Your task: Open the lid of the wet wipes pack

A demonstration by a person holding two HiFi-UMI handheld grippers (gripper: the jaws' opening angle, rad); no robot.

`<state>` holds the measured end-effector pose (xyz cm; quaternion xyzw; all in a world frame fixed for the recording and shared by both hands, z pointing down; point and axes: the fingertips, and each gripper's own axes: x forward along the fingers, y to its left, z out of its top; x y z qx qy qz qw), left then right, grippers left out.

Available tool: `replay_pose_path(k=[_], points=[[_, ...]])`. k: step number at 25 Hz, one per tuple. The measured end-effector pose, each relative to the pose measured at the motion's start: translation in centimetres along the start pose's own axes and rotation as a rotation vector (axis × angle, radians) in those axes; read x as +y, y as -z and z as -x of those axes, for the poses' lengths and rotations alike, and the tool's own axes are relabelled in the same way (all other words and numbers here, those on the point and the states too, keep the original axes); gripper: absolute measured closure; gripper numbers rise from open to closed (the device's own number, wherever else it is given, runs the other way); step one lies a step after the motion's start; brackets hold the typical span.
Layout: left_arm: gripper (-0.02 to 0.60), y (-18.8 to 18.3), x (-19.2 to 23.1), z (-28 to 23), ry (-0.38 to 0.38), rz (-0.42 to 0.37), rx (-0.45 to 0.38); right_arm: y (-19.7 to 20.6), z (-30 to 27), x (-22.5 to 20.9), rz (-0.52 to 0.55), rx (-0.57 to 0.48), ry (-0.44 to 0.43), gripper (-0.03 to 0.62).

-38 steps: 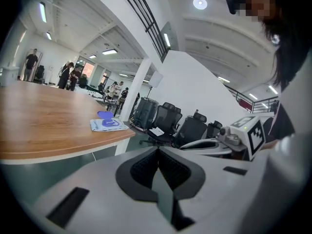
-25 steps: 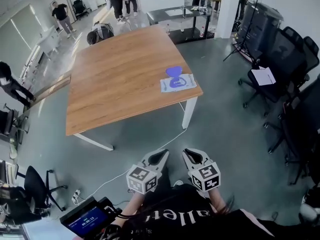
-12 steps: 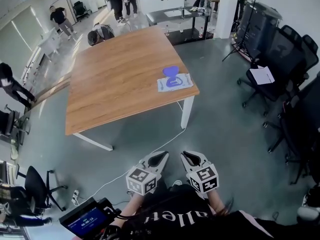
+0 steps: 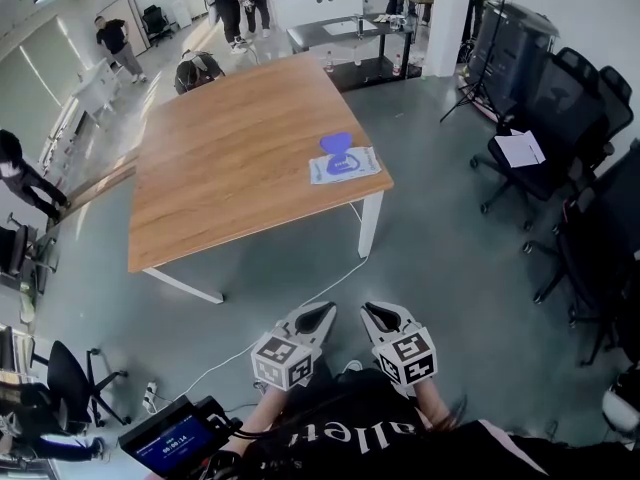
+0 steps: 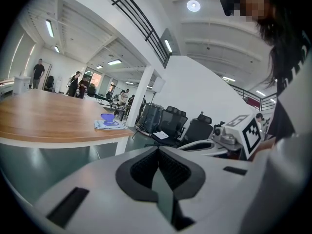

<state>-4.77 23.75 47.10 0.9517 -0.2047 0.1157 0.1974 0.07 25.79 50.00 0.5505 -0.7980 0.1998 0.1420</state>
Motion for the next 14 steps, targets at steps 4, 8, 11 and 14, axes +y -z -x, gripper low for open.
replay_pose_path(k=[4,8,11,14], points=[[0.578,0.29,-0.33,-0.31,0.003,-0.004,0.011,0.15,0.25,-0.38,-0.001,0.002,0.003,0.557],[0.578,0.07,-0.26,-0.16,-0.002,0.000,0.008,0.11,0.31,-0.28,-0.001,0.004,0.000,0.557],[0.578,-0.16,-0.29,-0.27,-0.001,-0.001,0.008,-0.09,0.32,-0.50,-0.002,0.003,0.003,0.557],[0.578,-0.16,-0.34,-0.53,0.000,-0.001,0.012,-0.18,0.32,-0.85,-0.003,0.002,0.005,0.557]])
